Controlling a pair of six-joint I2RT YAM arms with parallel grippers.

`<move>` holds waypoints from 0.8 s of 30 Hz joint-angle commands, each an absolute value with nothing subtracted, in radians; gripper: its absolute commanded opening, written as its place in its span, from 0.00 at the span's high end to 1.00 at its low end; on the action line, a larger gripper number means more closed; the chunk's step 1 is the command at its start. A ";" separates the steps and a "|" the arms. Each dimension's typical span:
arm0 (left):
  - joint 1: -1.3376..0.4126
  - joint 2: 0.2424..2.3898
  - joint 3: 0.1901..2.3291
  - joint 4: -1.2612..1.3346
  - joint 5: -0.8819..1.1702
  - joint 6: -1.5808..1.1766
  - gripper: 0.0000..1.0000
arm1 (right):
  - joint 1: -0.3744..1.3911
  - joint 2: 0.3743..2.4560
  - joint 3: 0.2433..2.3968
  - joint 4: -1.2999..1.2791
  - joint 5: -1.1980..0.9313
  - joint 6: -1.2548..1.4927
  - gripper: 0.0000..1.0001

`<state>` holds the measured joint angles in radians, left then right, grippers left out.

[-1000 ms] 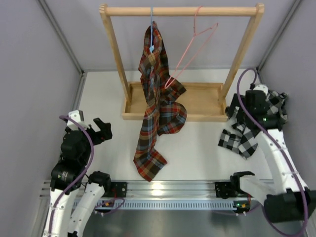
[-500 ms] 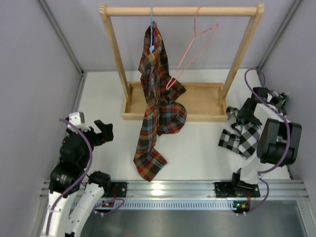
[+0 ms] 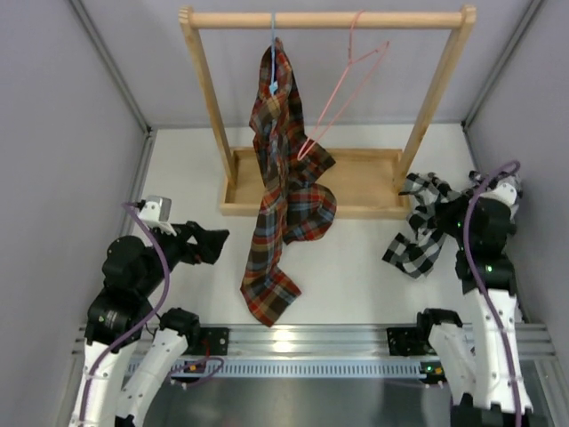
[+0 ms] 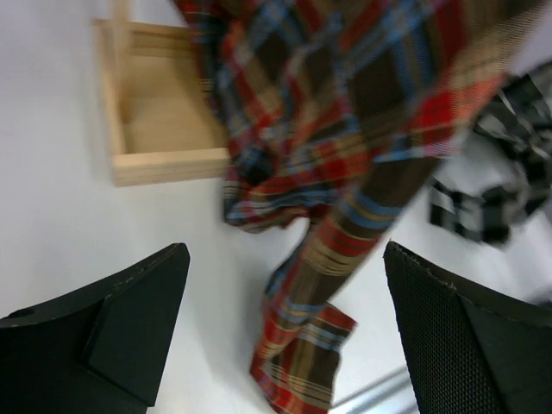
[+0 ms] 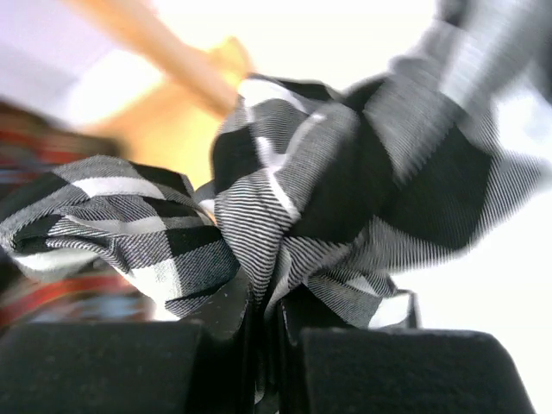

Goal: Place the shirt on the hanger

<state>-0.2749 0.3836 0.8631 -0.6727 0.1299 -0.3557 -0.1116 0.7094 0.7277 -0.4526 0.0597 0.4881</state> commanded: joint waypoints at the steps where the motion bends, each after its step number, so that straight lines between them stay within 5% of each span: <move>1: -0.276 0.478 0.969 -0.551 0.502 -0.336 0.02 | -0.106 0.605 0.828 -0.610 -0.208 0.506 1.00; 7: -0.276 0.590 1.023 -0.447 0.650 -0.367 0.02 | -0.106 0.528 0.891 -0.707 -0.635 0.587 1.00; 19: -0.279 0.721 1.192 -0.354 0.818 -0.462 0.02 | -0.008 0.508 0.816 -0.656 -0.919 0.632 1.00; 22: -0.368 0.810 1.216 -0.356 0.737 -0.442 0.02 | 0.030 0.571 0.891 -0.729 -0.898 0.508 1.00; 24: -0.579 0.865 1.223 -0.354 0.596 -0.405 0.02 | 0.040 0.606 0.920 -0.774 -0.852 0.438 0.97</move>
